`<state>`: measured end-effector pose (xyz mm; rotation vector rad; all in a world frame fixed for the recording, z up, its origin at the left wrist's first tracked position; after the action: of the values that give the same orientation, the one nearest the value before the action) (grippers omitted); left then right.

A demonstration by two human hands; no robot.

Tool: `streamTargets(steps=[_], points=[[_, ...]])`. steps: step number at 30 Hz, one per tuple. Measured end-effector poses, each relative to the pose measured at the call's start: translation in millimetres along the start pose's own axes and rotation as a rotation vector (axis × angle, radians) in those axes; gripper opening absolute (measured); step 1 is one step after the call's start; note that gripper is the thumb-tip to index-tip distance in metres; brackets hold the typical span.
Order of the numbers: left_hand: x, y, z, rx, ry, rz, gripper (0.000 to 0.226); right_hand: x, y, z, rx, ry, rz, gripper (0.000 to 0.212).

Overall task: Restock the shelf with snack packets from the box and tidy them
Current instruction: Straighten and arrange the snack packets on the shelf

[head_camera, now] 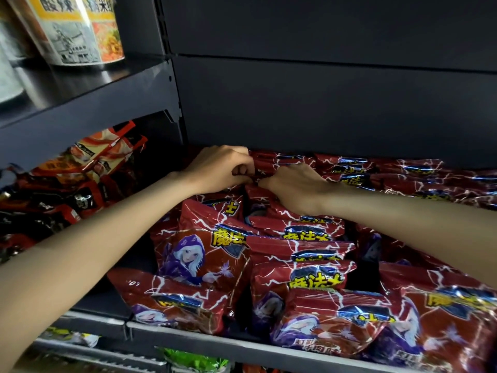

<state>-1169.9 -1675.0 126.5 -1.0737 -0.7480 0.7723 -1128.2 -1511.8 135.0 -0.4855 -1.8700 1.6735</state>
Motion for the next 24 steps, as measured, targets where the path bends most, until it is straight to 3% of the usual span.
streamTargets(steps=[3, 8, 11, 14, 19, 24], points=[[-2, 0, -4, 0.076, 0.012, -0.111, 0.009, -6, -3, -3, 0.047, 0.027, -0.064, 0.058], [-7, -6, -6, 0.037, -0.042, -0.21, 0.027, -12, -4, 9, 0.017, 0.054, -0.149, 0.045], [-12, -11, -19, 0.008, -0.067, -0.231, 0.024, -9, -1, 13, 0.002, 0.051, -0.181, 0.04], [-17, -7, -31, -0.154, -0.146, -0.159, 0.022, 5, -2, 12, -0.036, 0.039, 0.018, 0.037], [-10, -8, -30, -0.195, -0.186, -0.131, 0.031, 35, -21, 7, 0.003, 0.027, 0.478, 0.023], [2, -7, -17, -0.204, -0.126, -0.127, 0.024, 29, -11, 9, 0.16, 0.04, 0.351, 0.013]])
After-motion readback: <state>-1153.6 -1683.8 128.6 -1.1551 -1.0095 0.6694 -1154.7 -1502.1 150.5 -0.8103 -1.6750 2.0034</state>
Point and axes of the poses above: each hand's wrist, its own z-axis towards the middle knuckle, its own y-axis out of the palm, x = y × z, the point moved 2 cm from there along z, towards the middle knuckle, and after that the axes turned 10 degrees about -y, right-handed, at the moved point
